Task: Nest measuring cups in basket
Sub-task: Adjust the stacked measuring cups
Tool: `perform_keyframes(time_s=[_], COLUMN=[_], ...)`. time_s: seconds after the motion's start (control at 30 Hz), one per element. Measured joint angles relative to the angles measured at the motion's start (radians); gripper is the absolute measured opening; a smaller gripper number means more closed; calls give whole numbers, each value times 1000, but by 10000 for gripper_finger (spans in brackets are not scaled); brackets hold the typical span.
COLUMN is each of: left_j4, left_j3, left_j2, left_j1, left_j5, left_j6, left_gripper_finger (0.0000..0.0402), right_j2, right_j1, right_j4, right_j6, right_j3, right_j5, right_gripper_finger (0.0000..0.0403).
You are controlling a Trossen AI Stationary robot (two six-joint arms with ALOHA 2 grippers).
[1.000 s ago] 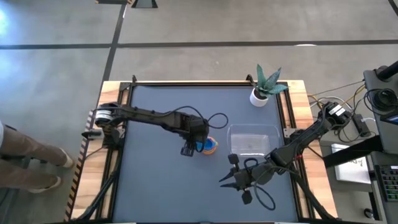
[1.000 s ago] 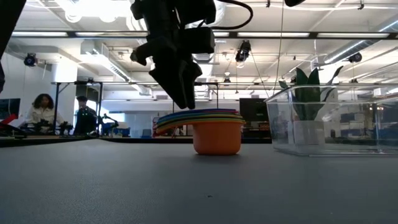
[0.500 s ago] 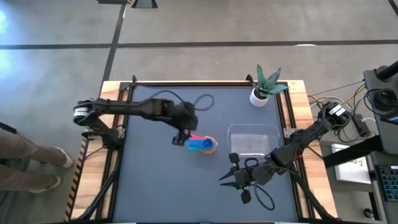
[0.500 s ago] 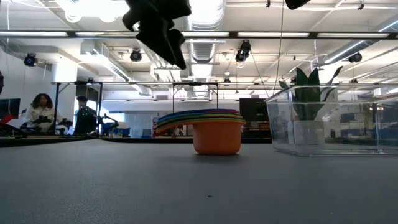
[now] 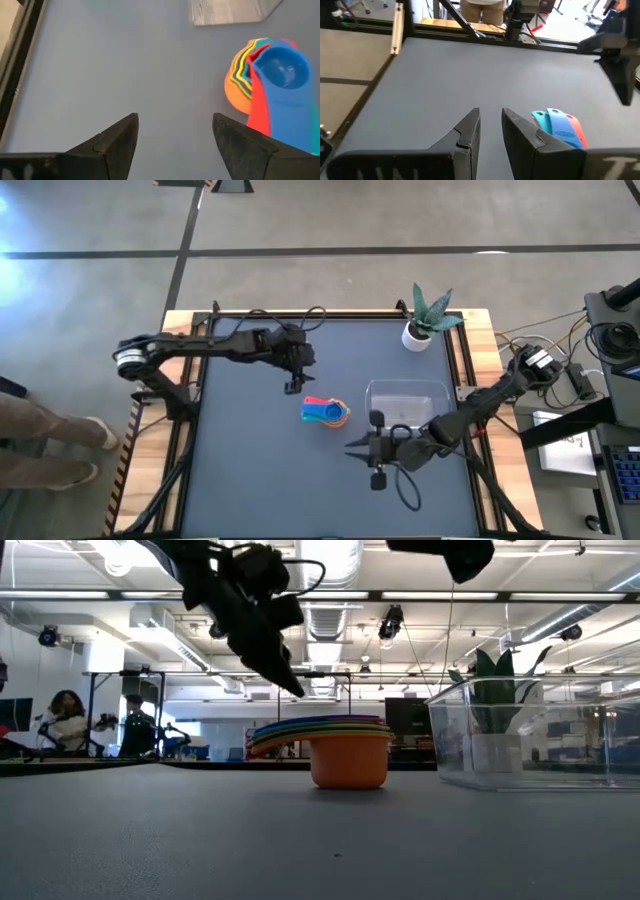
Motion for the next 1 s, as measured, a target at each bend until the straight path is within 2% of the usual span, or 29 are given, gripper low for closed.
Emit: perform_keyframes(time_s=[0.4, 1.0], left_j4=[58, -7], left_j3=[28, 25], left_j2=[143, 205], left_j1=[5, -27], left_j5=[60, 59], left_j6=[-16, -82], left_gripper_finger=[230, 230], right_j2=[3, 3], right_j1=[-75, -70], right_j4=[-6, -44], right_j6=[7, 20], right_j3=[7, 7], right_j5=[-82, -83], right_gripper_finger=[68, 68])
